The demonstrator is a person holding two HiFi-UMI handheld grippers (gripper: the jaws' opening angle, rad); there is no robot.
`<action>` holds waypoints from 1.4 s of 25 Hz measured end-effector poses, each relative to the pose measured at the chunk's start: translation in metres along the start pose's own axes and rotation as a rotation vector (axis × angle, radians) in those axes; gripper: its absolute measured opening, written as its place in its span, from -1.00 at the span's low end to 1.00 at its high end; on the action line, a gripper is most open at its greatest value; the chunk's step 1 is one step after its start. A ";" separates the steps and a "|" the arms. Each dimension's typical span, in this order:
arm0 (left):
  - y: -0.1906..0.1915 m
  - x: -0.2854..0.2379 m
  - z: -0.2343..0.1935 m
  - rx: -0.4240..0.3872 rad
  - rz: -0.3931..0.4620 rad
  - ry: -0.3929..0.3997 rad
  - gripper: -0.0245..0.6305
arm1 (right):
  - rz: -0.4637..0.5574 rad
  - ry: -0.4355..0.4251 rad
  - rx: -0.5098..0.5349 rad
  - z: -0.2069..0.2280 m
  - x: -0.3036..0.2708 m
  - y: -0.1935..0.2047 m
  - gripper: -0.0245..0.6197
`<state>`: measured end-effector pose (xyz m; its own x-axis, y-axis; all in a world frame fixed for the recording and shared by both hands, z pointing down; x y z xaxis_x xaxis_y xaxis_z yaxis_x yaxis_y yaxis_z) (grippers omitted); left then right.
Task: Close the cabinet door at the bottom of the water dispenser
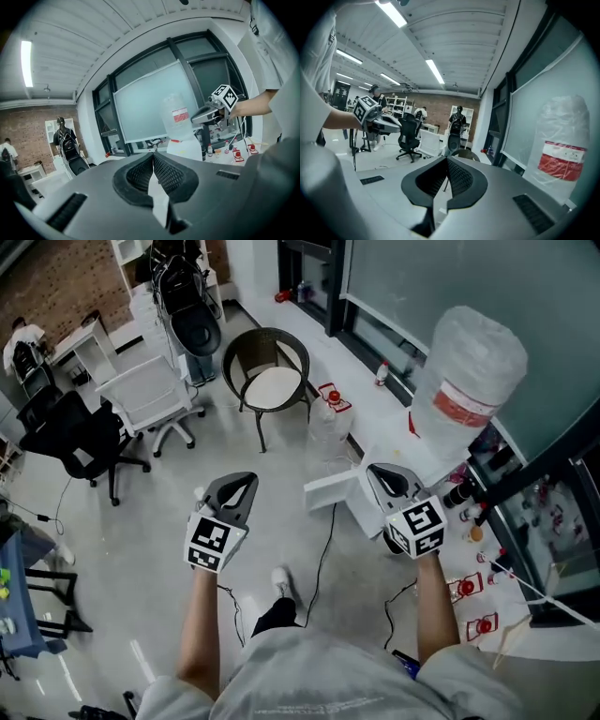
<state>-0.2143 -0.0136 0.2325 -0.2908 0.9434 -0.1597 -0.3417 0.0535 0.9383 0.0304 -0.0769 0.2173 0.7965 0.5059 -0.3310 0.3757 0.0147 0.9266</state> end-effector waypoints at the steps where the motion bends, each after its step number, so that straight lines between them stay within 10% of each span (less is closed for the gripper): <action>1: 0.006 -0.012 -0.016 0.007 -0.005 0.000 -0.86 | -0.009 0.006 -0.008 0.007 -0.017 -0.001 -0.84; 15: 0.134 -0.166 -0.132 0.198 -0.112 0.056 -0.64 | -0.210 -0.065 -0.147 0.056 -0.239 0.063 -0.53; 35: 0.411 -0.296 -0.038 0.339 -0.514 0.169 -0.56 | -0.685 -0.355 -0.297 0.057 -0.432 0.450 -0.38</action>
<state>-0.3030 -0.2829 0.6539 -0.3113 0.7064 -0.6357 -0.1812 0.6125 0.7694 -0.1177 -0.3381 0.7673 0.5576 0.0000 -0.8301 0.7314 0.4730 0.4913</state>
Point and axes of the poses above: the fingertips, and each gripper's own axes: x backward along the fingers, z to its right, y out of its underside, the point moved 3 cm from there along x, backward along the fingers, and after that the axes turned 10 degrees about -y, right-handed, at the moved point
